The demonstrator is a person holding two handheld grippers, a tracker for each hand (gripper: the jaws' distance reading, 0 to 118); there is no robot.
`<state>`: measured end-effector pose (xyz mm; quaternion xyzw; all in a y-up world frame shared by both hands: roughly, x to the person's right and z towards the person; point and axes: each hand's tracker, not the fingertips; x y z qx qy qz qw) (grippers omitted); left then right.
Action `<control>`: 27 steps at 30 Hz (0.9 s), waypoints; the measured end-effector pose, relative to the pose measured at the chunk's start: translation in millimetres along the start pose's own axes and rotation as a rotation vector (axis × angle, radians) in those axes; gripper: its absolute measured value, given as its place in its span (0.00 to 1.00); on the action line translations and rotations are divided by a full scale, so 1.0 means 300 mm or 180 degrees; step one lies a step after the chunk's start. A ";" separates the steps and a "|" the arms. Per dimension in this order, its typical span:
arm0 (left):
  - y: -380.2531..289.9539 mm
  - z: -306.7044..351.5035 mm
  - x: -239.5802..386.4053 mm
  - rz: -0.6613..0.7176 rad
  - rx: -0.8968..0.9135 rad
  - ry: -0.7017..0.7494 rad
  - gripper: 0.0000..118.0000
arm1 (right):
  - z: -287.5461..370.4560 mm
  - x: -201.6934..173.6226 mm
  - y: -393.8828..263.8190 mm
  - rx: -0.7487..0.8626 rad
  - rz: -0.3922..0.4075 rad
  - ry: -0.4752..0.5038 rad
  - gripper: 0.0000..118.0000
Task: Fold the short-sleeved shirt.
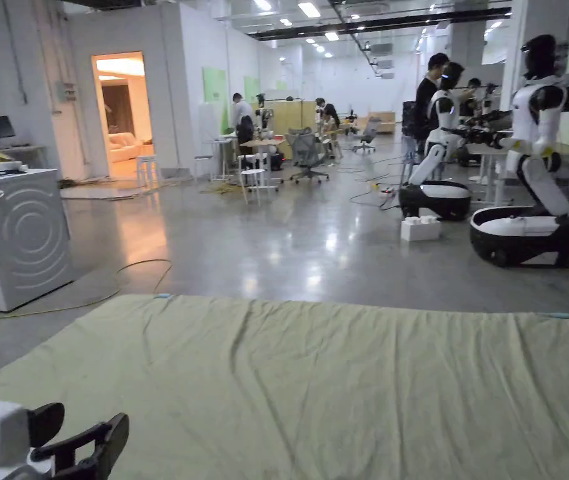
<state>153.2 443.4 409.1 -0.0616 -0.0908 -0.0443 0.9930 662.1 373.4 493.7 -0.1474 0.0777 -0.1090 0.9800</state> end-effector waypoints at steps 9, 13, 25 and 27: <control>-0.022 0.193 0.452 -0.0292 0.0366 -0.0165 0.46 | 0.204 -0.018 0.031 0.0724 0.0367 0.0026 0.01; -0.076 0.259 0.554 0.0124 0.0091 -0.0414 0.10 | 0.258 -0.021 -0.001 0.0738 0.0425 -0.0202 0.01; -0.083 0.370 0.549 -0.0062 0.0089 0.0071 0.04 | 0.330 -0.053 -0.034 0.0762 0.0607 -0.0497 0.01; -0.073 0.388 0.551 -0.0187 0.0179 0.0043 0.04 | 0.330 -0.066 -0.026 0.0782 0.0631 -0.0480 0.01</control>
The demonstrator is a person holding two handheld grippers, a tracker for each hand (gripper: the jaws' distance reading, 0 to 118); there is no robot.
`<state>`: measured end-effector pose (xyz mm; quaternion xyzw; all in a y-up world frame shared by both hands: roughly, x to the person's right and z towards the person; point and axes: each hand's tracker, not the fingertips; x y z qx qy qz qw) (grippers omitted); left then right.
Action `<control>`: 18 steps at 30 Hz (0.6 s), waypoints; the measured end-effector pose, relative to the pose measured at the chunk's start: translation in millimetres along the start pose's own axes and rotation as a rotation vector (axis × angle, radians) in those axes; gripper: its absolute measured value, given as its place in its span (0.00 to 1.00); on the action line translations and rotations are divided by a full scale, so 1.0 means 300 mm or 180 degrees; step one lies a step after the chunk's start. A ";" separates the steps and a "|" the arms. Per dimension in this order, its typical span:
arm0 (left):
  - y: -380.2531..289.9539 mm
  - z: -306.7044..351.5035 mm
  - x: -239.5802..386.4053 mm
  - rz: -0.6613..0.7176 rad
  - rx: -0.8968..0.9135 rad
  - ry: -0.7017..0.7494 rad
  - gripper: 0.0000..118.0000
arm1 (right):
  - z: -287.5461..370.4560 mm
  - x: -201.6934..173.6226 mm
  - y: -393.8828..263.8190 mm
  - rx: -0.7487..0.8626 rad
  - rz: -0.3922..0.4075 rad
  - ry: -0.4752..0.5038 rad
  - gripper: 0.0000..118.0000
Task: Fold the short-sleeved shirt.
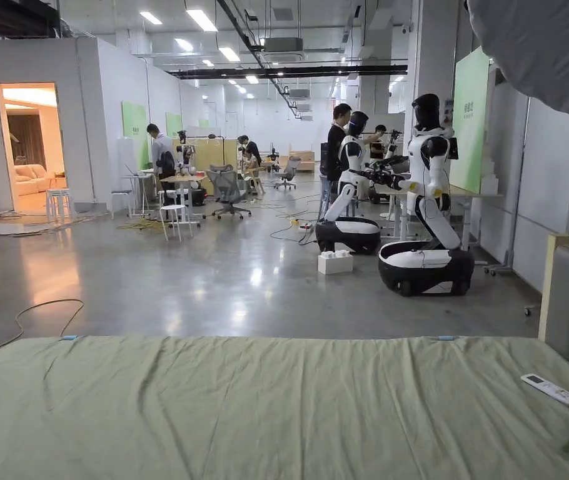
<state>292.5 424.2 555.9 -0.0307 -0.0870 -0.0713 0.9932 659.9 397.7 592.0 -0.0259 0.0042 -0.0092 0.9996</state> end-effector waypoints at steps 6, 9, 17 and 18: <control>0.011 0.010 -0.006 -0.0077 0.0034 -0.0078 0.04 | 0.002 -0.018 0.009 -0.0015 0.0090 0.0041 0.01; 0.024 0.013 -0.013 -0.0075 0.0068 -0.0084 0.04 | 0.008 -0.017 0.010 -0.0013 0.0114 0.0037 0.01; 0.040 0.010 -0.016 -0.0004 0.0115 -0.0092 0.04 | 0.003 -0.003 0.025 -0.0048 0.0021 0.0040 0.01; 0.041 0.009 -0.017 0.0012 0.0131 -0.0092 0.04 | 0.000 -0.002 0.027 -0.0046 0.0022 0.0039 0.01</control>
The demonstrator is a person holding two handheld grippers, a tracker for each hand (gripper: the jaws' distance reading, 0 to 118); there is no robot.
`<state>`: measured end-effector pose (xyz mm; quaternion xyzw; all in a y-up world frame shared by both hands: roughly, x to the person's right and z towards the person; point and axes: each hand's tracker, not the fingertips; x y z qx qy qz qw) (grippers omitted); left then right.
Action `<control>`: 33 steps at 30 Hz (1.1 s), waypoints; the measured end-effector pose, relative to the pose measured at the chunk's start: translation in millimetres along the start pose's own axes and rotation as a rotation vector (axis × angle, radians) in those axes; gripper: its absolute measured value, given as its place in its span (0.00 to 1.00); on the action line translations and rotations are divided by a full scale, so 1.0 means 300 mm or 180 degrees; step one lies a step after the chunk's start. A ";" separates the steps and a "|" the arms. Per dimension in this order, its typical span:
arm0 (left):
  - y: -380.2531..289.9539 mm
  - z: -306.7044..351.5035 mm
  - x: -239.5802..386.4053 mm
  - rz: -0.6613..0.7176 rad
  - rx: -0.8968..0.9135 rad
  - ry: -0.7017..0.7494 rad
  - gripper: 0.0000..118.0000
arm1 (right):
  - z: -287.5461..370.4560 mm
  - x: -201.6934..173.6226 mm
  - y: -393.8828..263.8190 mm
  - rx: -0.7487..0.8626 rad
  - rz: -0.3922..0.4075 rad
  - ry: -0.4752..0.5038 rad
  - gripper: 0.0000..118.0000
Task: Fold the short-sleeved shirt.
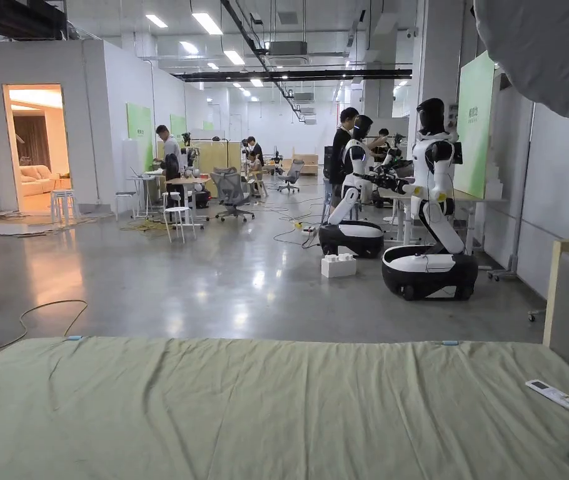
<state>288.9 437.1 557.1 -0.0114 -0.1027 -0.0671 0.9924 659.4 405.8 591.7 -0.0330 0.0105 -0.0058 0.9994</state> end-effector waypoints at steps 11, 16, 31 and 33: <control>0.007 -0.009 0.001 0.0082 0.0050 -0.0050 0.04 | -0.004 -0.008 0.015 0.0028 -0.0004 0.0029 0.01; 0.019 -0.015 -0.003 0.0115 0.0117 -0.0021 0.04 | -0.010 -0.009 0.012 0.0010 0.0009 0.0036 0.01; 0.041 -0.018 -0.003 0.0161 0.0190 -0.0099 0.97 | -0.020 -0.001 0.041 0.0061 -0.0104 -0.0121 0.89; 0.044 -0.016 -0.001 0.0190 0.0208 -0.0095 0.98 | -0.015 0.007 0.051 0.0111 -0.0183 -0.0111 0.92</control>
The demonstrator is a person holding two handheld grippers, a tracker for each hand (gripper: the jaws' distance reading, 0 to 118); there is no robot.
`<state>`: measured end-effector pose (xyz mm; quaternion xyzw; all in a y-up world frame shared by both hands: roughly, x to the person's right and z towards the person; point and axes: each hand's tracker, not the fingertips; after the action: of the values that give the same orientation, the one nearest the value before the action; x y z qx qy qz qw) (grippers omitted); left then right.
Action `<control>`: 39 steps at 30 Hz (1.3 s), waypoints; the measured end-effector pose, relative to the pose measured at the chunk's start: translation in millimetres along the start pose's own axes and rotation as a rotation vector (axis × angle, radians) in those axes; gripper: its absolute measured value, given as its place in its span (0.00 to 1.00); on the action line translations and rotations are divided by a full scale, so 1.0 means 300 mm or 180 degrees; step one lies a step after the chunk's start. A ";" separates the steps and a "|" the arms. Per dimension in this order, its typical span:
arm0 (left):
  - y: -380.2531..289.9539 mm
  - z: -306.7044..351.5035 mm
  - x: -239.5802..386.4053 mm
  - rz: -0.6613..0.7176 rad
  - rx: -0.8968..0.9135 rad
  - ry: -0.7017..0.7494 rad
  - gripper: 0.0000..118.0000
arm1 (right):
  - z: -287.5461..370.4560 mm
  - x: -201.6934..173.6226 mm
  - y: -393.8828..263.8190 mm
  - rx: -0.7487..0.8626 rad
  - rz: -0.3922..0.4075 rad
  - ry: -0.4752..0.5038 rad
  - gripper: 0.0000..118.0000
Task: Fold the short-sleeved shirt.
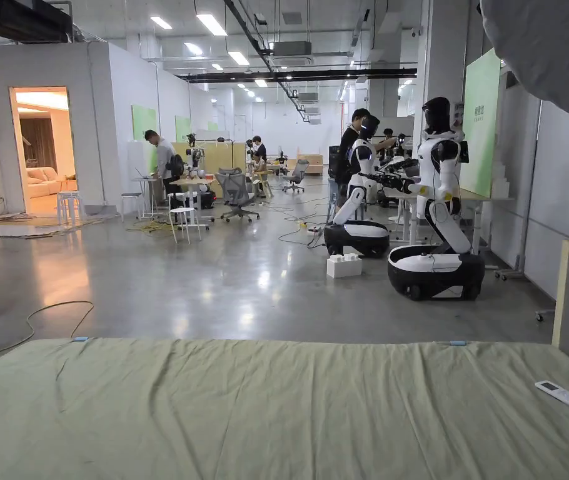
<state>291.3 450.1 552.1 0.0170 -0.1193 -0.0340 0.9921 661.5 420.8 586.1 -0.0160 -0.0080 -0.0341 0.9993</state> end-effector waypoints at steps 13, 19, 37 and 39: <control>0.008 0.005 -0.002 0.0009 0.0019 0.0025 1.00 | 0.001 0.001 -0.006 -0.0009 -0.0023 -0.0004 1.00; 0.006 0.004 -0.007 0.0031 -0.0012 0.0041 1.00 | -0.015 -0.010 -0.014 -0.0087 0.0032 0.0042 1.00; -0.006 -0.002 -0.012 0.0039 -0.0081 0.0054 1.00 | -0.015 -0.015 -0.011 -0.0119 -0.0022 0.0097 1.00; -0.007 -0.003 -0.013 0.0041 -0.0098 0.0055 1.00 | -0.012 -0.013 -0.010 -0.0109 -0.0016 0.0095 1.00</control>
<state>287.6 448.4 550.1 0.0011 -0.1103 -0.0293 0.9935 657.6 418.0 582.6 -0.0326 0.0075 -0.0369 0.9988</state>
